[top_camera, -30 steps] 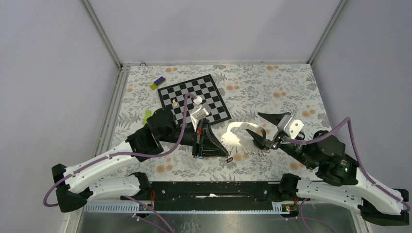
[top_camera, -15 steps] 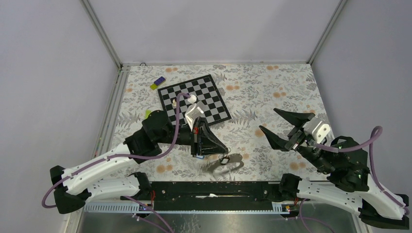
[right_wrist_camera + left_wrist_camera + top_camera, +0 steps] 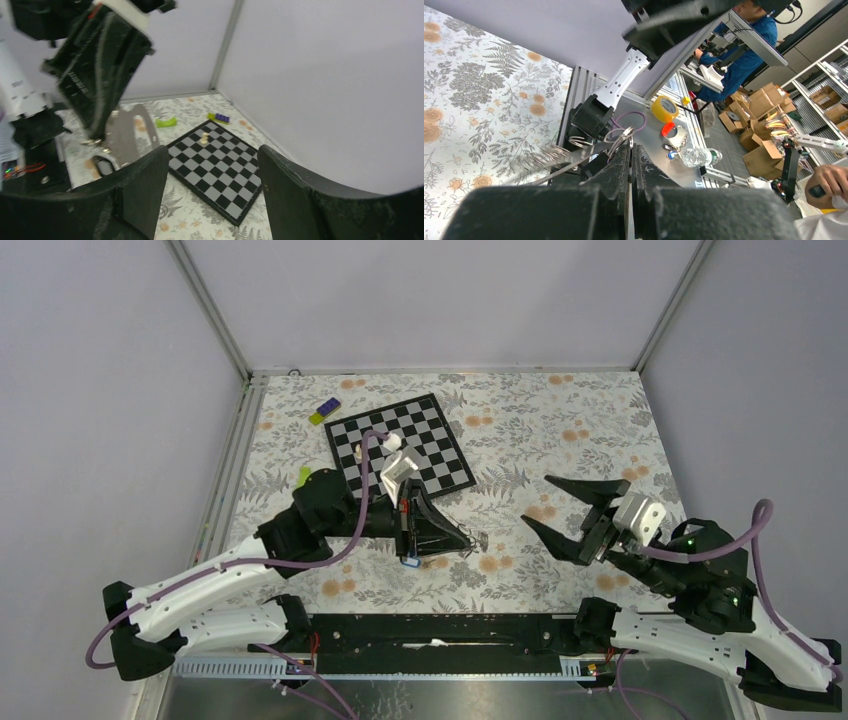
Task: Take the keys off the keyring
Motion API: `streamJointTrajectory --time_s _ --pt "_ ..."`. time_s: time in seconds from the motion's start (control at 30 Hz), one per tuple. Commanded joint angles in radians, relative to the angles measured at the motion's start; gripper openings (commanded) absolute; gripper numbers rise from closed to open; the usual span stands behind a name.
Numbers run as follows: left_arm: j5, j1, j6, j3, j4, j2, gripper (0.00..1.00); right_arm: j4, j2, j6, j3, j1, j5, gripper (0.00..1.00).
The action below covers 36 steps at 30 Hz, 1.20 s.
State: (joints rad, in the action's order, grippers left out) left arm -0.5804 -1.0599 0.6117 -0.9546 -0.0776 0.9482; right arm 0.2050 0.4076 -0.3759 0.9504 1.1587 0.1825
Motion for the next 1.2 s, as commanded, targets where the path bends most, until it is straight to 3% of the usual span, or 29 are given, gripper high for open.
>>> streamJointTrajectory --time_s 0.0,0.1,0.33,0.43,0.53,0.7,0.9,1.07,1.17 --pt "0.071 -0.002 0.012 0.009 -0.095 -0.044 0.00 0.034 0.033 -0.011 0.007 -0.003 -0.267 0.70" --pt "0.116 -0.001 0.005 0.019 -0.119 -0.054 0.00 0.014 0.046 -0.004 -0.011 -0.004 -0.387 0.62" --pt "0.243 -0.001 -0.002 0.081 -0.230 -0.110 0.00 -0.146 0.039 0.062 -0.082 -0.003 -0.413 0.34" --pt "0.299 -0.001 -0.003 0.099 -0.260 -0.126 0.00 -0.251 0.030 0.111 -0.117 -0.004 -0.419 0.27" --pt "0.382 0.000 0.028 0.118 -0.299 -0.138 0.00 -0.326 0.033 0.151 -0.134 -0.004 -0.430 0.29" --pt "0.524 0.000 0.095 0.098 -0.275 -0.130 0.00 -0.362 0.063 0.194 -0.144 -0.004 -0.433 0.41" --pt "0.662 0.000 0.125 -0.106 0.106 -0.025 0.00 -0.394 0.101 0.225 -0.173 -0.004 -0.411 0.42" --pt "0.763 0.004 0.148 -0.430 0.622 0.181 0.00 -0.406 0.107 0.228 -0.192 -0.003 -0.361 0.41" --pt "0.754 0.014 0.158 -0.506 0.799 0.276 0.00 -0.401 0.100 0.233 -0.198 -0.003 -0.325 0.41"
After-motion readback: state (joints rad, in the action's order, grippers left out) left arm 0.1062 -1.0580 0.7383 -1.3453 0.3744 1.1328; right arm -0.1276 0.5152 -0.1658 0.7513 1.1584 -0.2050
